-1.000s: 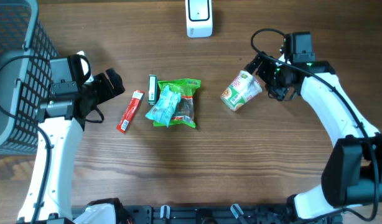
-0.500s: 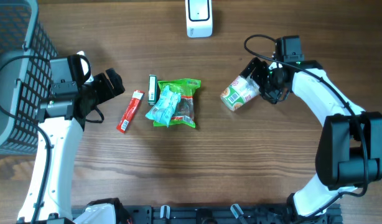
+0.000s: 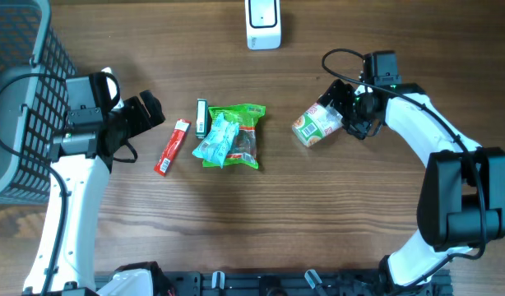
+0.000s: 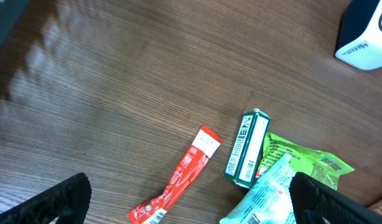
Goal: Scan the item barcode
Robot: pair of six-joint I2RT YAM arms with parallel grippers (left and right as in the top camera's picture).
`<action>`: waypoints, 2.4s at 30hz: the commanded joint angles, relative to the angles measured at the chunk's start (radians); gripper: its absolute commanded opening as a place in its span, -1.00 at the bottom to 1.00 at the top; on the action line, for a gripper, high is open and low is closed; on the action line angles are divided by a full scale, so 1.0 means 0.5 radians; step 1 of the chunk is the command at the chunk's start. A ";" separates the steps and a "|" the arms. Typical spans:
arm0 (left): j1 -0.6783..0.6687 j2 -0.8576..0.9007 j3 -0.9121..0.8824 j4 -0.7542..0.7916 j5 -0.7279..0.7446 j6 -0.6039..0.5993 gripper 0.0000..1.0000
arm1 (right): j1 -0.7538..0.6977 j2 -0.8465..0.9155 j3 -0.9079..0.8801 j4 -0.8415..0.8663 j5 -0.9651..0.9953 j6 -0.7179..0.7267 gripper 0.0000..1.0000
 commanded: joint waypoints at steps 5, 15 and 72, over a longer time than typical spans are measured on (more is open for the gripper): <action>-0.003 -0.005 0.023 0.005 0.016 0.005 1.00 | 0.005 -0.069 -0.020 -0.014 -0.019 -0.050 0.72; -0.003 -0.005 0.023 0.005 0.016 0.005 1.00 | 0.009 -0.288 -0.020 -0.032 0.024 -0.172 0.72; -0.003 -0.005 0.023 0.005 0.016 0.005 1.00 | 1.360 0.073 -0.218 0.489 3.079 0.201 0.86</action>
